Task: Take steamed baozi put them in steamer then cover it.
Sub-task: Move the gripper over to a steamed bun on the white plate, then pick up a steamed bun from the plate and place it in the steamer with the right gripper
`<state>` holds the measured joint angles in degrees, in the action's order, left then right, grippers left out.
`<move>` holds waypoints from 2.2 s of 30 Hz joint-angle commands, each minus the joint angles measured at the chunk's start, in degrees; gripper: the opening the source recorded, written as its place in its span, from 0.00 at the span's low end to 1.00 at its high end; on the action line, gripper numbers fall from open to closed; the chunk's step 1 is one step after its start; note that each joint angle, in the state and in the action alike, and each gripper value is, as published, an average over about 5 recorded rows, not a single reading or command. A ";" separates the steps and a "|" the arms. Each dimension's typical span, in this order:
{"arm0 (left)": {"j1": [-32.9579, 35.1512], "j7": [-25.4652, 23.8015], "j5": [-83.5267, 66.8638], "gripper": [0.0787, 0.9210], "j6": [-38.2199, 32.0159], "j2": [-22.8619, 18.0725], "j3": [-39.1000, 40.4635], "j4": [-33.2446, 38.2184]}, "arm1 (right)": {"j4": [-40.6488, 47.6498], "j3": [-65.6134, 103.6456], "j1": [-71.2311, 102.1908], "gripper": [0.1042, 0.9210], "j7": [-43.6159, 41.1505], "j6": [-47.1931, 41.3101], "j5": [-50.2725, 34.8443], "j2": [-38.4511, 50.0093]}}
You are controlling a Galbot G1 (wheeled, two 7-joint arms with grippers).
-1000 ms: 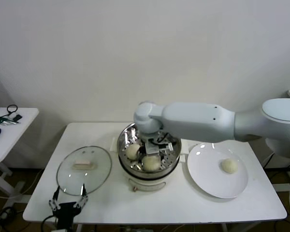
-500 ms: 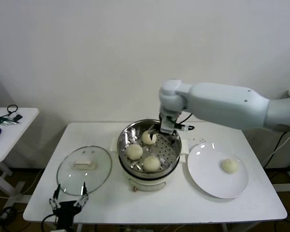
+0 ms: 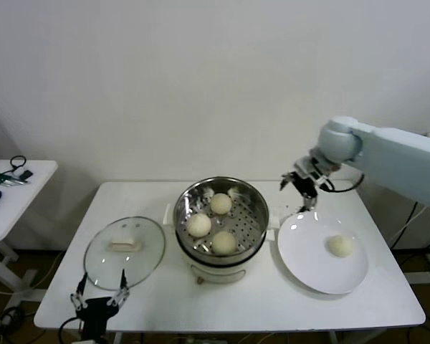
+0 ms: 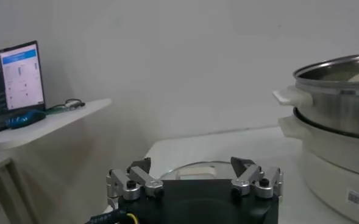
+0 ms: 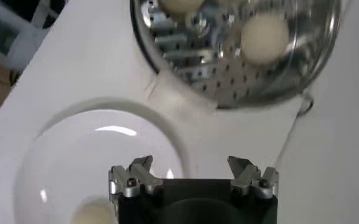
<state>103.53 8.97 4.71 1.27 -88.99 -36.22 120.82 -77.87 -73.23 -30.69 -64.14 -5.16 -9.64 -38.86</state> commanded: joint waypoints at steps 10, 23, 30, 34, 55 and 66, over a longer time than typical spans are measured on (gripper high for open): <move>-0.01 0.62 0.29 0.88 0.62 -0.94 -0.28 -0.17 | 16.77 26.82 31.80 0.88 -3.43 2.85 17.00 8.09; -0.11 0.77 0.54 0.88 0.80 -1.16 -0.56 -0.88 | 24.28 29.37 33.70 0.88 -2.44 2.90 18.47 -0.16; 0.18 0.72 0.34 0.88 0.60 -1.15 -1.00 -1.21 | 25.50 28.12 33.59 0.88 -2.26 2.74 18.27 -2.20; 0.14 0.71 0.31 0.88 0.49 -1.13 -1.04 -1.44 | 25.84 27.93 33.50 0.88 -2.15 2.71 18.19 -2.72; 0.79 0.79 0.59 0.88 0.59 -1.27 -0.55 -0.69 | 25.94 28.18 32.58 0.75 -2.53 1.30 14.97 -2.62; 1.74 0.63 0.81 0.88 -0.03 -1.22 -0.09 -0.25 | 20.60 16.09 18.38 0.74 -1.04 -3.71 -0.86 -0.31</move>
<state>104.96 9.65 5.39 1.42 -90.28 -36.56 120.40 -54.09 -47.95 -1.19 -65.88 -5.75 1.15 -40.03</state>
